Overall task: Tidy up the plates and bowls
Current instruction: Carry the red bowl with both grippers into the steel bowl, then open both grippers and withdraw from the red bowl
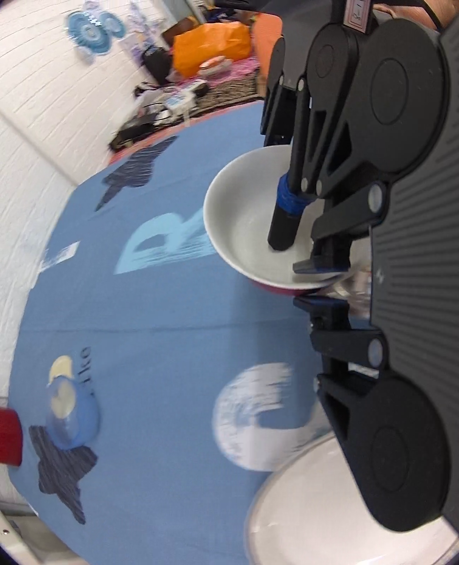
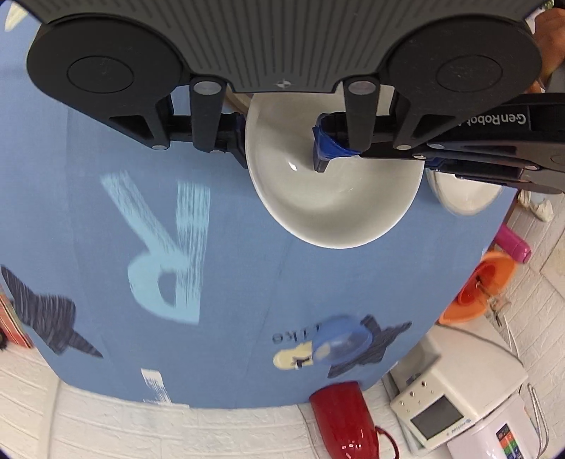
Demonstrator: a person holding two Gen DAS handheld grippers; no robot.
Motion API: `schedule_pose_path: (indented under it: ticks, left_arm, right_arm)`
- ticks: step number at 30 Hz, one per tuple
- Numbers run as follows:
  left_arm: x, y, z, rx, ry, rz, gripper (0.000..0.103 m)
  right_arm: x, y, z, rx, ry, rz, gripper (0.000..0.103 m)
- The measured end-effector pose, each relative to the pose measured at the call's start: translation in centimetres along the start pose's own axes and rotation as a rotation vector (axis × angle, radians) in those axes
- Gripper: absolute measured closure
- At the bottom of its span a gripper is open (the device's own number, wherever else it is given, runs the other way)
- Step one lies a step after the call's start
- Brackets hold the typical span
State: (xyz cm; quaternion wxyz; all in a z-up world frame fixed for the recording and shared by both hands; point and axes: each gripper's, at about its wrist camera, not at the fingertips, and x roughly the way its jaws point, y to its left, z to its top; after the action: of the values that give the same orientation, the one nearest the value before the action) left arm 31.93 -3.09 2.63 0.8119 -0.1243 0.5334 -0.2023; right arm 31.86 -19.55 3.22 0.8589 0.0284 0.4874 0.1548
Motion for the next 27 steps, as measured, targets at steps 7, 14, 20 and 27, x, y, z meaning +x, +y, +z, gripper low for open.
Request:
schedule_pose_path:
  ticks: [7,14,20,27]
  left_arm:
    - [1.7,-1.3,-4.4,0.054,0.053,0.027,0.103]
    - [2.8,-1.3,-5.2,0.075,0.039,0.053,0.102]
    - [0.4,-0.9,-4.0,0.077,0.016,-0.008,0.054]
    - [-3.5,-0.6,-3.4,0.112,-0.072,-0.027,0.052]
  right_arm:
    - [0.2,-0.4,-4.5,0.021,0.044,-0.018,0.079]
    - [1.9,-0.6,-5.6,0.008,0.056,-0.039,0.079]
    - [1.2,-0.8,-5.3,0.004,0.031,-0.052,0.081]
    - [-1.8,-0.9,-4.3,0.005,-0.039,-0.081,0.08]
